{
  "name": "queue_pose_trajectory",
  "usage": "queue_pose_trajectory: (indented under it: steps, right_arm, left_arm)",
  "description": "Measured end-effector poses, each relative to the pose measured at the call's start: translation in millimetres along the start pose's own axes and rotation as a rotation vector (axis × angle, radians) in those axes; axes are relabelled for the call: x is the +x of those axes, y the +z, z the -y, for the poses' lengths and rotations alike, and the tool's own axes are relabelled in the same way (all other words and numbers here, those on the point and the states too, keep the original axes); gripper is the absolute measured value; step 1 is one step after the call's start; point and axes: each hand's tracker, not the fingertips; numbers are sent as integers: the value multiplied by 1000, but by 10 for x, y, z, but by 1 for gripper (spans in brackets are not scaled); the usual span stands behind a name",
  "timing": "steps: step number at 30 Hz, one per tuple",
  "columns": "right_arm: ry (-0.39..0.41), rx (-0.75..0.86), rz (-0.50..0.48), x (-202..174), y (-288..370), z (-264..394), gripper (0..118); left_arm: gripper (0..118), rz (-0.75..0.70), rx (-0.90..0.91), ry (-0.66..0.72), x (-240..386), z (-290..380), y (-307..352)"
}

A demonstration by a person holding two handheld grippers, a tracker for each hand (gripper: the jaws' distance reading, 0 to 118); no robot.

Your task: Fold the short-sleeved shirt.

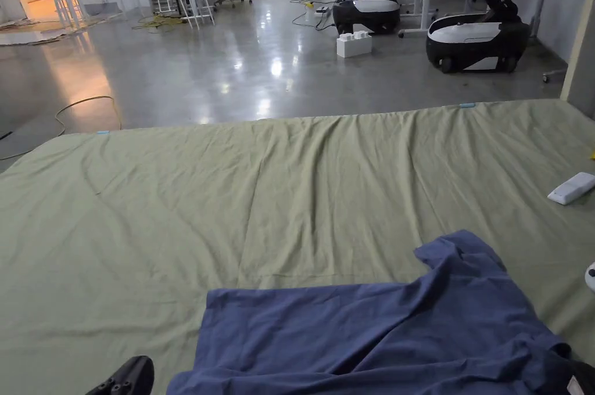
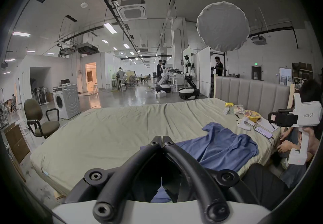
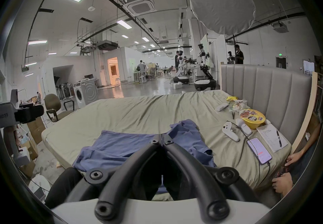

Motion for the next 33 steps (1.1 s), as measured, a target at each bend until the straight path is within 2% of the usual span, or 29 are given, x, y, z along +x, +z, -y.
queue_pose_trajectory:
  steps: [3,7,10,14,15,17,19,21,23,27,28,29,31,33]
  right_arm:
    - [14,2,-2,-35,-56,-23,0]
    - [-10,-27,-18,15,-203,1,0]
    - [-35,-70,-26,70,-329,83,0]
    - [-27,-146,-22,181,-433,262,0]
    - [-28,-175,-26,190,-465,296,0]
    - [-27,-210,-17,250,-531,362,0]
    - [-26,-235,-2,308,-590,416,0]
    - [-30,-246,22,372,-626,434,0]
    - [-43,-248,44,432,-633,434,0]
    - [-63,-262,80,571,-651,451,0]
    - [-62,-268,78,605,-661,453,0]
    - [-53,-279,71,649,-678,449,0]
    - [-26,-305,68,711,-717,411,0]
    - [-17,-300,68,781,-770,349,0]
  left_arm:
    - [0,7,-24,43,-71,-18,-112]
    - [0,11,-103,66,-200,31,-520]
    - [0,1,-189,103,-325,214,-999]
    - [0,-3,-284,187,-553,453,-1892]
    - [5,-17,-308,191,-616,491,-2181]
    - [34,-2,-390,231,-731,570,-2735]
    - [56,3,-471,264,-824,675,-3254]
    - [61,-18,-561,199,-833,802,-3696]
    - [62,-17,-629,142,-846,931,-3986]
    - [62,-51,-684,164,-812,1086,-4262]
    - [57,-42,-706,181,-805,1116,-4276]
    - [47,-60,-748,186,-785,1155,-4327]
    - [37,-74,-727,147,-720,1165,-4338]
    - [20,-70,-732,134,-674,1138,-4348]
